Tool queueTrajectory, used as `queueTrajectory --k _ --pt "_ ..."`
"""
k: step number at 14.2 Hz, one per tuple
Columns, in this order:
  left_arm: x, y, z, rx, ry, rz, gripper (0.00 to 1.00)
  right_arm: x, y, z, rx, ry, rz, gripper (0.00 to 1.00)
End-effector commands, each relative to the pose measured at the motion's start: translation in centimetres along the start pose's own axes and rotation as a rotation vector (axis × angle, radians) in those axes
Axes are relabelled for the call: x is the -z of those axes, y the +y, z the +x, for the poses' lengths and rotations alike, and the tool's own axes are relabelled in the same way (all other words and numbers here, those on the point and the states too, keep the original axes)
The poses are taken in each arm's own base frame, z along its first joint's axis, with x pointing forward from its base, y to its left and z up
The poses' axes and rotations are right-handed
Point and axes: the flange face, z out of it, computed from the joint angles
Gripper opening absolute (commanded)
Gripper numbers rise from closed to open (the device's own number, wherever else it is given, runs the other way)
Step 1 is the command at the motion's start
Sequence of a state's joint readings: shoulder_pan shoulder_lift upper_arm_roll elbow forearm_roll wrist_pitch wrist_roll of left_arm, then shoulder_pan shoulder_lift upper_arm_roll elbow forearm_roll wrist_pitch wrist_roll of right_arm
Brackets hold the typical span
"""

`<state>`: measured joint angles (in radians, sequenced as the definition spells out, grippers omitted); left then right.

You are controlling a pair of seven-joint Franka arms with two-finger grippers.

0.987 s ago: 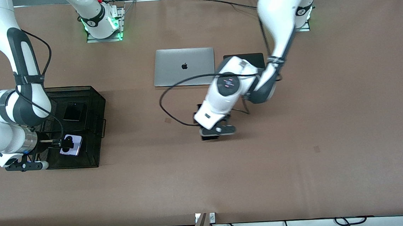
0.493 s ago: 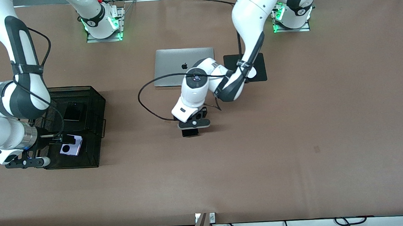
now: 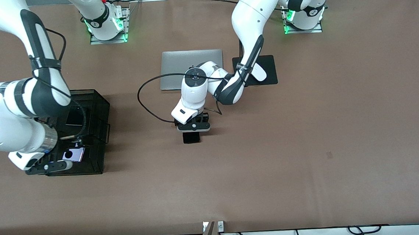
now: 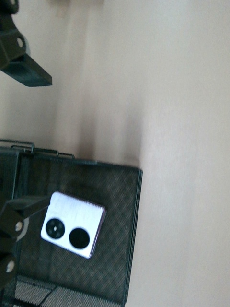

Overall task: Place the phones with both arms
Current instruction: 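Set the large black phone on the table middle with the left gripper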

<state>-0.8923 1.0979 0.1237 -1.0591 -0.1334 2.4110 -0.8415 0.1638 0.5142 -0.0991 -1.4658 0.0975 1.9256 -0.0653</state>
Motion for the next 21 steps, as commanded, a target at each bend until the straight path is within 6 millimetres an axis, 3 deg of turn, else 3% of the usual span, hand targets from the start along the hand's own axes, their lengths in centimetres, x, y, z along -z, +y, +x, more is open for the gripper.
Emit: queueTrajectory --k 1,4,6,8,9,13,16,19,21 --pt "0.3 0.7 0.6 0.004 0.030 -0.014 0.94 0.2 -0.2 0.0 0.002 -0.001 -0.007 1.00" --pt "1.0 0.8 1.1 0.010 0.034 -0.022 1.00 0.2 -0.2 0.0 0.002 -0.001 -0.007 1.00" --pt "3.1 0.7 2.4 0.027 0.037 -0.035 1.00 0.1 -0.2 0.0 0.002 -0.003 -0.007 1.00" --pt "6.6 -1.6 5.7 0.056 0.043 -0.038 1.00 0.1 -0.2 0.0 0.001 -0.003 -0.004 1.00" --pt "7.4 -2.0 5.6 0.036 0.023 -0.043 1.00 0.1 -0.4 0.0 0.001 -0.003 0.000 1.00" --pt "13.2 -8.4 10.7 -0.012 0.014 -0.067 1.00 -0.1 -2.1 0.1 0.024 -0.004 0.001 1.00" --pt "16.6 -13.9 12.5 -0.045 -0.021 -0.084 1.00 -0.3 -3.9 0.1 0.049 -0.002 0.002 1.00" --pt "20.9 -19.8 14.6 -0.100 -0.094 -0.033 1.00 -1.6 -9.1 0.4 0.123 0.026 -0.004 1.00" --pt "24.7 -24.8 16.4 -0.087 -0.166 0.013 1.00 -3.2 -13.2 0.3 0.180 0.034 -0.009 1.00"
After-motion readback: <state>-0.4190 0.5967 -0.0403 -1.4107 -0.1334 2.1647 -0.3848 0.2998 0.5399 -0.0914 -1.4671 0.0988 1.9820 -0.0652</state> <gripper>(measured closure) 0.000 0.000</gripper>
